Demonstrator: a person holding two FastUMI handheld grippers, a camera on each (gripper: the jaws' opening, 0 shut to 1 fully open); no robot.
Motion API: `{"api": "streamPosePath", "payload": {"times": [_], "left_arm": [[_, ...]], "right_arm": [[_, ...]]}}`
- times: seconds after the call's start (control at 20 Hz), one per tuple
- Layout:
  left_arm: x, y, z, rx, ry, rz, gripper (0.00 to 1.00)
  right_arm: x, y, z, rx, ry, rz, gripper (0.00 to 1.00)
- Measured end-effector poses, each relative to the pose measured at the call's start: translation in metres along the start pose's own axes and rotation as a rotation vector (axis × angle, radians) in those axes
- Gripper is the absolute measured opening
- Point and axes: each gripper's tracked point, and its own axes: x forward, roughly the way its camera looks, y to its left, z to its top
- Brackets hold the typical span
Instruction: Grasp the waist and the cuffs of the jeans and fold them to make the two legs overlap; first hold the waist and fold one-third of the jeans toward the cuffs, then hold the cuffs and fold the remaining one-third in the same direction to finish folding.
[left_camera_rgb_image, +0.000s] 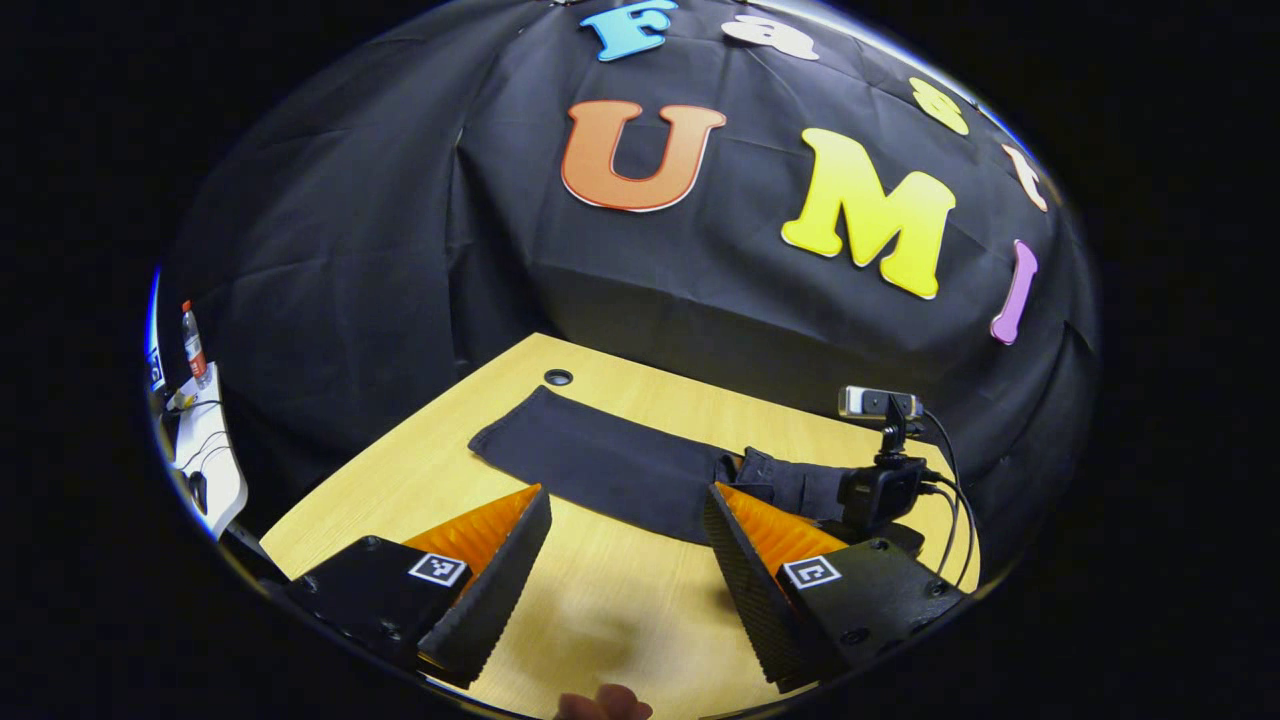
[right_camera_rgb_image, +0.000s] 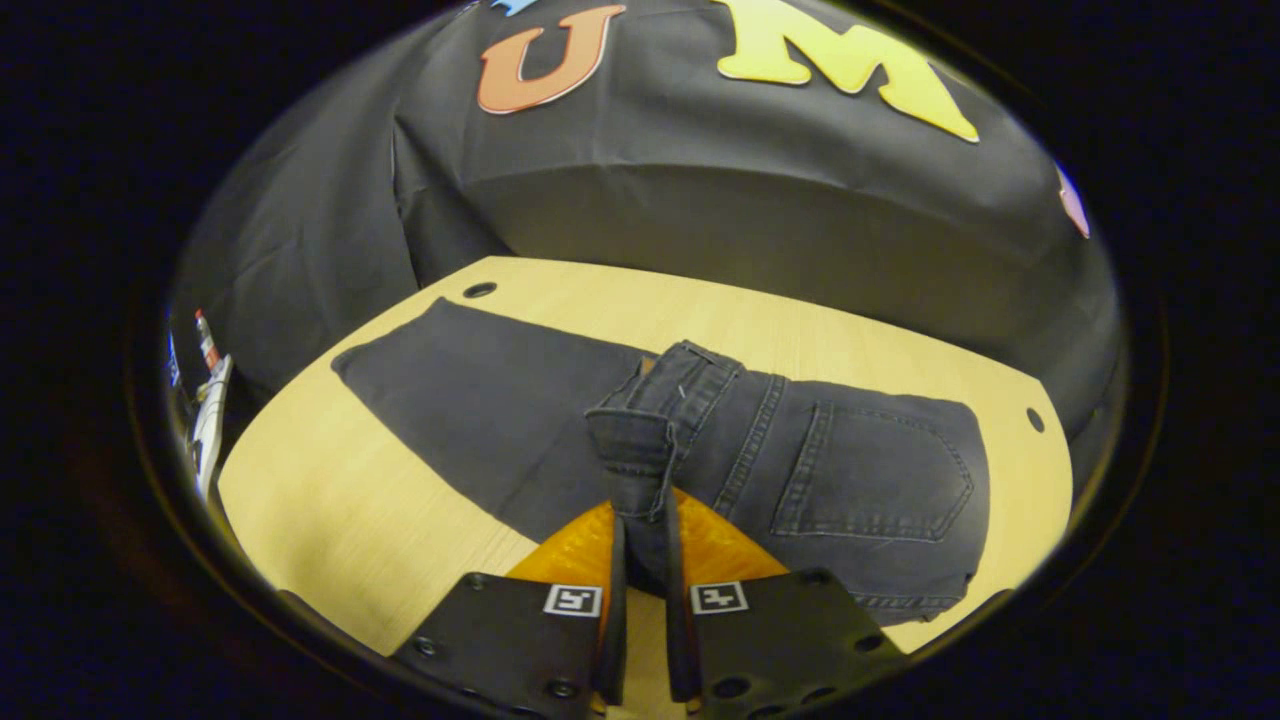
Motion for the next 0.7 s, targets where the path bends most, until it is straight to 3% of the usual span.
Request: {"api": "streamPosePath", "payload": {"times": [0.1, 0.15, 0.2, 0.3, 0.35, 0.5, 0.7], "left_arm": [[0.006, 0.013, 0.003, -0.026, -0.013, 0.018, 0.99], [0.009, 0.02, 0.005, -0.038, -0.02, 0.028, 0.99], [0.01, 0.028, 0.006, -0.054, -0.027, 0.039, 0.99], [0.013, 0.039, 0.009, -0.087, -0.032, 0.056, 0.99], [0.015, 0.045, 0.008, -0.104, -0.034, 0.061, 0.98], [0.029, 0.062, 0.009, -0.166, -0.035, 0.058, 0.98], [0.076, 0.082, -0.002, -0.336, 0.002, 0.029, 0.99]], "right_arm": [[0.0, 0.003, -0.002, -0.006, 0.0, 0.016, 0.28], [-0.001, 0.014, 0.001, 0.011, -0.023, 0.085, 0.32], [-0.001, 0.026, -0.002, 0.068, -0.031, 0.141, 0.5], [-0.001, 0.03, 0.005, 0.188, -0.066, 0.149, 0.85], [-0.003, 0.029, 0.006, 0.228, -0.065, 0.155, 0.89], [-0.012, 0.024, 0.008, 0.175, -0.038, 0.175, 0.79], [-0.061, -0.001, 0.044, 0.159, -0.185, 0.15, 0.81]]}}
